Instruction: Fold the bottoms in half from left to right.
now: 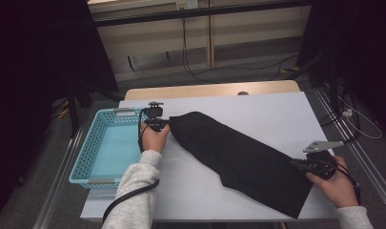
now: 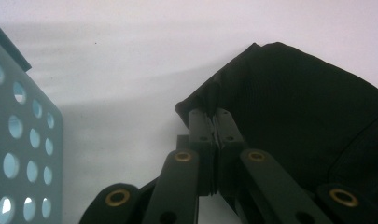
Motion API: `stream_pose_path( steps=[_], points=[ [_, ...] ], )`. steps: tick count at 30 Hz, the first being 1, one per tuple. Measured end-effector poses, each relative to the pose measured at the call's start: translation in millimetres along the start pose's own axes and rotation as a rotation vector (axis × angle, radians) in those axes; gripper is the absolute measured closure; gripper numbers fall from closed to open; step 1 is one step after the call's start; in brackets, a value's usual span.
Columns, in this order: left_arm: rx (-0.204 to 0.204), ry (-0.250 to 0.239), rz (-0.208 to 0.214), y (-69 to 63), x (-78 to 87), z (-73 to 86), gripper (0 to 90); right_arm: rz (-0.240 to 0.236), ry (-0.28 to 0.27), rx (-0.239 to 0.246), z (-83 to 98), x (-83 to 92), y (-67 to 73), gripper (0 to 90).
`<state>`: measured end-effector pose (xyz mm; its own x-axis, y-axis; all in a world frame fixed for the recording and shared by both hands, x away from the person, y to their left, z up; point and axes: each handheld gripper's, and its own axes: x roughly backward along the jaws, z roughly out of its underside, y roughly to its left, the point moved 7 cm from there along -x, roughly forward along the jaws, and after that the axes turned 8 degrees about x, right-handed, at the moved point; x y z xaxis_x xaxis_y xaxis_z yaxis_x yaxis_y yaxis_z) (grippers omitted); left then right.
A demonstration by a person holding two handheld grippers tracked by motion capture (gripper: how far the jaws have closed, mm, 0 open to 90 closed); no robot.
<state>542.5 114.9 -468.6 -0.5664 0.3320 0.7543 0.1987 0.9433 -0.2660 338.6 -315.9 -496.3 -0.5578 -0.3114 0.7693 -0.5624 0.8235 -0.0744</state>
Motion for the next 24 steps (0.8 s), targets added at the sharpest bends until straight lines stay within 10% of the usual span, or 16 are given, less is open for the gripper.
stream_pose_path(
  steps=[16, 24],
  points=[
    [-0.011, 0.009, -0.022, 2.6, -2.9, 2.6, 88.4, -0.026, 0.005, -0.091, 13.7, 12.4, -19.6, 89.7],
    [0.000, 0.008, -0.004, 0.7, -3.7, 4.0, 87.2, 0.007, -0.021, -0.065, 8.2, 11.6, -18.3, 70.9]
  ],
)
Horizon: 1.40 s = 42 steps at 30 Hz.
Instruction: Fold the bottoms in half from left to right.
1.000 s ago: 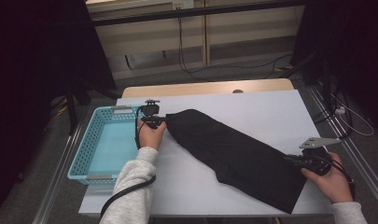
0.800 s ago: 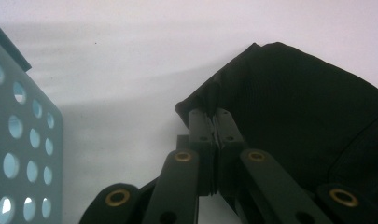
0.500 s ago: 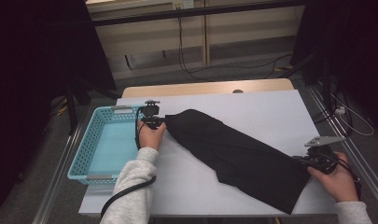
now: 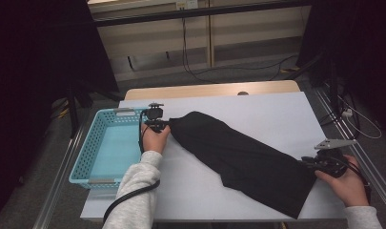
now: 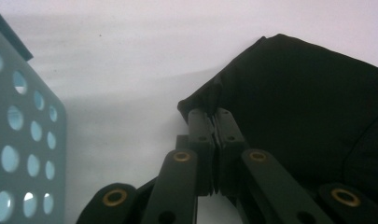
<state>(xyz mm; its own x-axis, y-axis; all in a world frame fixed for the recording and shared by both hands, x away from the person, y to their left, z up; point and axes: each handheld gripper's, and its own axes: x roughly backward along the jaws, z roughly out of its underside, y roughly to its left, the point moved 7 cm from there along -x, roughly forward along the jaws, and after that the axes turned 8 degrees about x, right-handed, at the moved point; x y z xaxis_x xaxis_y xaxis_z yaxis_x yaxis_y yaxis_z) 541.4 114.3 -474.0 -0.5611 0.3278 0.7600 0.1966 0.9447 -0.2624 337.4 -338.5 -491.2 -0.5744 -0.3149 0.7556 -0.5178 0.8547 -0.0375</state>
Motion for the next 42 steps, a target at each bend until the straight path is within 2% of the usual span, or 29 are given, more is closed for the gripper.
stream_pose_path(
  steps=[2, 5, 9, 11, 14, 17, 25, 28, 32, 34, 35, 38, 41, 42],
  points=[
    [-0.009, 0.013, -0.003, -0.7, -1.9, 2.5, 81.1, 0.004, -0.018, -0.003, -2.7, -0.7, 1.3, 66.1],
    [0.007, 0.031, 0.006, -2.6, -7.4, 6.4, 59.2, -0.028, -0.021, 0.017, -6.1, -3.2, 8.6, 61.7],
    [-0.018, 0.030, 0.009, -5.6, -11.5, 7.3, 38.9, -0.052, -0.040, 0.014, -11.5, -7.5, 15.6, 52.3],
    [-0.038, 0.011, 0.011, -6.1, -14.3, 5.7, 29.7, -0.062, -0.056, 0.000, -13.6, -9.4, 17.5, 49.7],
    [-0.011, 0.024, 0.011, -3.8, -18.6, 6.6, 21.1, -0.080, -0.073, -0.010, -15.8, -9.9, 20.2, 48.2],
    [-0.020, 0.038, 0.001, -1.0, -21.2, 9.1, 18.5, -0.095, -0.084, -0.009, -19.2, -9.8, 25.7, 48.0],
    [-0.042, 0.046, -0.007, -2.2, -21.3, 12.2, 16.5, -0.148, -0.085, 0.080, -40.6, -18.3, 63.6, 47.1],
    [-0.049, 0.055, -0.004, -2.5, -21.6, 13.3, 16.3, -0.142, -0.101, 0.099, -49.7, -19.7, 70.9, 47.1],
    [-0.054, 0.055, -0.005, -2.2, -21.9, 12.9, 15.9, -0.147, -0.115, 0.092, -59.6, -27.8, 68.5, 50.3],
    [-0.057, 0.054, -0.001, -2.8, -21.7, 12.9, 15.9, -0.120, -0.103, 0.098, -64.1, -34.3, 62.1, 59.0],
    [-0.058, 0.053, -0.003, -3.2, -21.5, 13.2, 15.8, -0.107, -0.098, 0.087, -66.7, -38.1, 59.0, 60.1],
    [-0.064, 0.050, 0.000, -4.5, -20.9, 14.1, 15.8, -0.121, -0.110, 0.074, -77.8, -50.4, 54.3, 69.4],
    [-0.064, 0.043, -0.004, -5.4, -21.0, 15.4, 15.8, -0.101, -0.108, 0.073, -89.5, -61.5, 49.1, 71.7],
    [-0.065, 0.048, -0.003, -5.8, -20.8, 16.0, 15.8, -0.100, -0.114, 0.059, -92.2, -64.5, 47.5, 71.8]
  ],
)
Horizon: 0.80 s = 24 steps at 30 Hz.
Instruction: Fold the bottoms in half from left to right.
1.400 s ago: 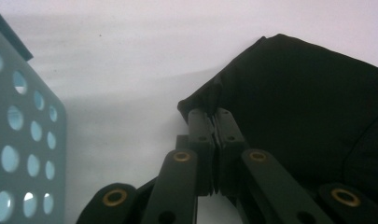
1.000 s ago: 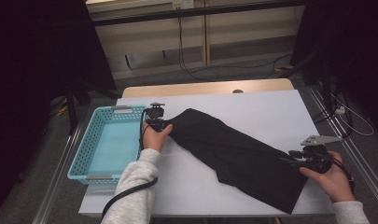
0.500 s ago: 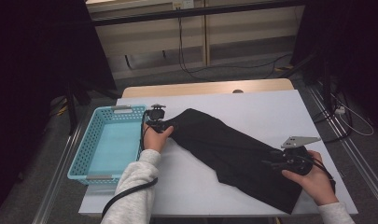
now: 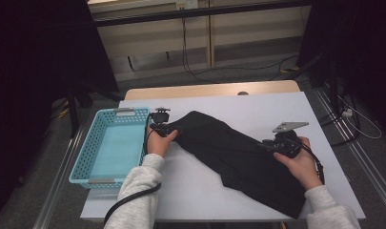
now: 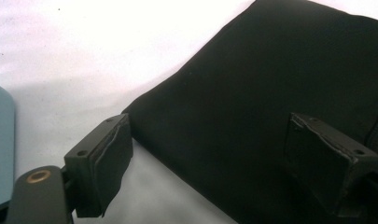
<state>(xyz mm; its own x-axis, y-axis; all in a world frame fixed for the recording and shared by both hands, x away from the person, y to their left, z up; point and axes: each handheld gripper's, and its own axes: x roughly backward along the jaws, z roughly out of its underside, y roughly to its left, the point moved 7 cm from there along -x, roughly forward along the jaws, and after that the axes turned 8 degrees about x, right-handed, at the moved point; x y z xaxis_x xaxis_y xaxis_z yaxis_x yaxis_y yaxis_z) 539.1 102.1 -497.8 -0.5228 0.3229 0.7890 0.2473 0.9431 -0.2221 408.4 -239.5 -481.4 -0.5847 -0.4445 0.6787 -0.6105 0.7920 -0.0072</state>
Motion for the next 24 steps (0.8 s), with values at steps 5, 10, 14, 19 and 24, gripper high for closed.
stream_pose_path(
  steps=[5, 10, 14, 19, 24],
  points=[
    [-0.010, 0.000, 0.001, -3.4, -1.2, 1.9, 15.8, 0.009, 0.038, 0.012, -1.3, -14.9, -5.1, 71.2],
    [-0.016, -0.005, -0.003, -3.8, -1.7, 3.0, 15.9, -0.024, 0.084, 0.019, 5.2, -24.5, -3.9, 88.5],
    [-0.006, -0.003, -0.001, -1.9, -1.9, 3.4, 16.2, -0.010, 0.102, 0.052, 2.7, -22.7, -6.3, 90.0],
    [-0.008, -0.002, -0.006, 1.0, -2.4, 3.8, 16.6, 0.014, 0.040, -0.005, -2.8, -17.7, -20.6, 90.0],
    [-0.006, 0.000, -0.009, 2.1, -2.4, 3.0, 16.3, 0.039, 0.060, -0.015, 1.3, -22.7, -24.8, 87.1]
  ],
)
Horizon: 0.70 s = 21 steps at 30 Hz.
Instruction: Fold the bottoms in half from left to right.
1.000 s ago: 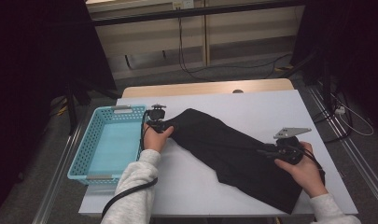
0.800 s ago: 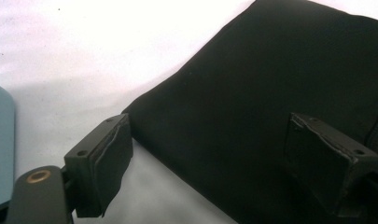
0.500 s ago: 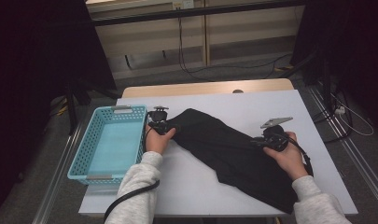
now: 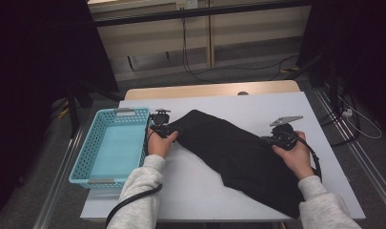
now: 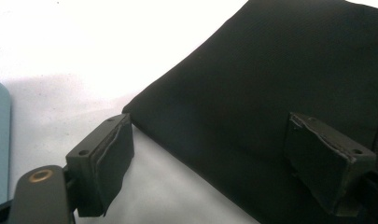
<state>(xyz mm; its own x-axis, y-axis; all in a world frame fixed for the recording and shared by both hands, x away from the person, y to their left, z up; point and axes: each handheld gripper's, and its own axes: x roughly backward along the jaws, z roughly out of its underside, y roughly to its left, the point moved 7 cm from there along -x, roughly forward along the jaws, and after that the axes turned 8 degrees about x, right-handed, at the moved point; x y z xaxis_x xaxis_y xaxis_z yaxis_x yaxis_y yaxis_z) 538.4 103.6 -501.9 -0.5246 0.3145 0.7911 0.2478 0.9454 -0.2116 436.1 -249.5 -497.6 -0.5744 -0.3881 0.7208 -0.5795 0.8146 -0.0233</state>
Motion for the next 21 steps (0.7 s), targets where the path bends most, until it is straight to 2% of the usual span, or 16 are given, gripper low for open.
stream_pose_path(
  steps=[3, 5, 7, 9, 12, 15, 18, 21],
  points=[
    [0.000, -0.004, -0.006, -0.1, -0.5, 0.5, 15.9, 0.025, -0.002, -0.006, 0.1, 3.2, -1.7, 72.3],
    [-0.002, -0.005, -0.008, 0.1, -0.9, 0.4, 15.4, 0.027, -0.021, -0.002, -1.6, 10.3, 1.0, 70.6],
    [-0.003, -0.002, -0.006, -0.3, -1.4, 0.1, 14.8, 0.012, -0.053, 0.001, -3.3, 18.6, 6.8, 64.0],
    [-0.003, 0.000, -0.007, 0.2, -1.3, -0.4, 14.6, 0.002, -0.048, 0.014, -1.9, 23.3, 11.7, 59.0],
    [0.009, -0.010, -0.005, -0.9, -2.2, -0.4, 14.4, -0.050, -0.075, 0.004, 0.5, 28.6, 20.6, 56.3],
    [-0.023, -0.003, -0.023, -0.5, -2.9, -0.3, 13.6, -0.069, -0.077, 0.006, 4.0, 32.3, 29.8, 52.4],
    [-0.034, -0.009, -0.026, -1.7, -4.1, -1.3, 12.5, -0.095, -0.083, 0.024, 9.2, 33.1, 42.3, 53.3],
    [-0.053, -0.009, -0.021, -2.6, -3.6, -3.0, 12.5, -0.109, -0.073, 0.067, 14.2, 32.9, 55.6, 67.6]
  ],
)
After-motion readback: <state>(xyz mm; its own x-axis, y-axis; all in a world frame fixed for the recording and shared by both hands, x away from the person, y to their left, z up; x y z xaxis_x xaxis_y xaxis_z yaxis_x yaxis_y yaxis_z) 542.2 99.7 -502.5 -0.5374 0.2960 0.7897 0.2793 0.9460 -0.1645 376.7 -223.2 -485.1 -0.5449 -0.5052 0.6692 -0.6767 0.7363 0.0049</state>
